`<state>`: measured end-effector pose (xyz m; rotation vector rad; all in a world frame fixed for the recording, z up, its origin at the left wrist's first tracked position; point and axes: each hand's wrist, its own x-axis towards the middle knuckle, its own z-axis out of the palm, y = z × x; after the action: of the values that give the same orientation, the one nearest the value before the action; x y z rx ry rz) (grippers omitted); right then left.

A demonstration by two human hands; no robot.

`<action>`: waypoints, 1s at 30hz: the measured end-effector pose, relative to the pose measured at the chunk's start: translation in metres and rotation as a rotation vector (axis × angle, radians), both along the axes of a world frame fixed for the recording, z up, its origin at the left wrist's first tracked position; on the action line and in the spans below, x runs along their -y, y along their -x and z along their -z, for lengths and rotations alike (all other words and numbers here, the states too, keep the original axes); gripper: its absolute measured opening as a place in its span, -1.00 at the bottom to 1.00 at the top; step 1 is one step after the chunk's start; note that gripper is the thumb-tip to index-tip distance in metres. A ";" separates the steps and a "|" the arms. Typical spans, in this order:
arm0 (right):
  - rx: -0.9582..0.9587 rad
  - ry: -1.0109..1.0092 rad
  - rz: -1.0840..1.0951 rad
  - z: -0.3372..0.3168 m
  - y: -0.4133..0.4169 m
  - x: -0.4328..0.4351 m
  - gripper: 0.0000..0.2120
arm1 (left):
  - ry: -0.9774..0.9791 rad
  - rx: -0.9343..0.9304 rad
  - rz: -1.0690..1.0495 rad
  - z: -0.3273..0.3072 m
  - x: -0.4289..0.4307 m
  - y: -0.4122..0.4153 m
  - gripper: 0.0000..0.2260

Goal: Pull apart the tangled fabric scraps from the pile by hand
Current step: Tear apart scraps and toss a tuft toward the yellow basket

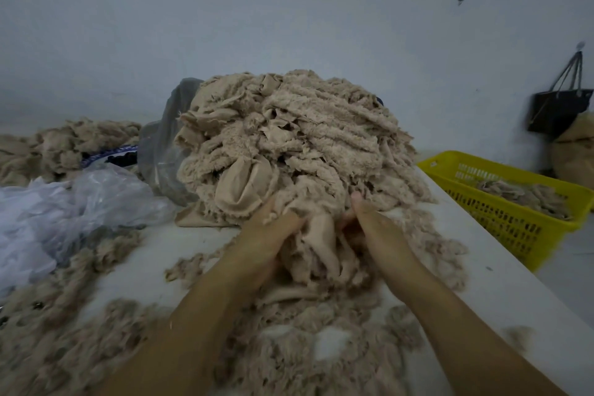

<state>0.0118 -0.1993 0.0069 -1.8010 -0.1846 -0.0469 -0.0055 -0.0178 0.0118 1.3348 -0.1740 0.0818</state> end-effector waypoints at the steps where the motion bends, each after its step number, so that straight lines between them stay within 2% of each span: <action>1: -0.050 -0.057 -0.070 0.002 0.000 -0.002 -0.32 | -0.059 0.013 -0.003 0.000 0.001 0.001 -0.76; 3: -0.147 -0.174 -0.173 0.006 -0.001 -0.002 -0.30 | -0.205 0.040 0.056 0.002 0.005 0.003 -0.73; 4: -0.169 -0.212 -0.205 0.007 -0.001 -0.003 -0.37 | -0.254 0.056 0.111 0.001 0.008 0.005 -0.69; 6: -0.129 -0.238 -0.249 0.005 -0.001 -0.005 -0.63 | -0.309 0.031 0.153 0.001 0.012 0.008 -0.62; 8: -0.092 -0.296 -0.231 0.003 -0.001 -0.007 -0.83 | -0.309 0.004 0.132 0.001 0.018 0.008 -0.70; 10: -0.066 -0.335 -0.171 0.003 -0.004 -0.006 -0.81 | -0.248 -0.036 0.092 0.002 0.022 0.008 -0.82; 13: -0.022 -0.293 -0.110 0.002 -0.003 -0.005 -0.77 | -0.101 -0.083 0.059 0.001 0.022 0.007 -0.79; 16: 0.014 -0.238 -0.222 0.001 0.001 -0.008 -0.62 | -0.075 -0.055 -0.059 -0.002 0.020 0.007 -0.84; 19: 0.131 0.067 -0.277 0.003 0.004 -0.012 -0.55 | -0.118 -0.070 -0.238 -0.002 0.017 0.005 -0.75; 21: 0.186 0.200 -0.269 0.006 0.004 -0.013 -0.73 | -0.118 -0.095 -0.271 -0.004 0.017 0.006 -0.67; 22: 0.207 0.202 -0.247 0.006 0.003 -0.012 -0.77 | -0.109 -0.107 -0.273 -0.005 0.017 0.005 -0.68; 27: 0.215 0.071 -0.092 0.004 0.004 -0.010 -0.66 | -0.009 -0.206 -0.290 -0.008 0.018 0.002 -0.79; 30: 0.179 0.020 -0.044 0.003 0.003 -0.012 -0.63 | 0.038 -0.287 -0.295 -0.010 0.017 0.001 -0.75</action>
<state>0.0090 -0.1873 0.0039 -1.8116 -0.3532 -0.1761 -0.0067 -0.0349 0.0217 1.3109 0.2670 0.1404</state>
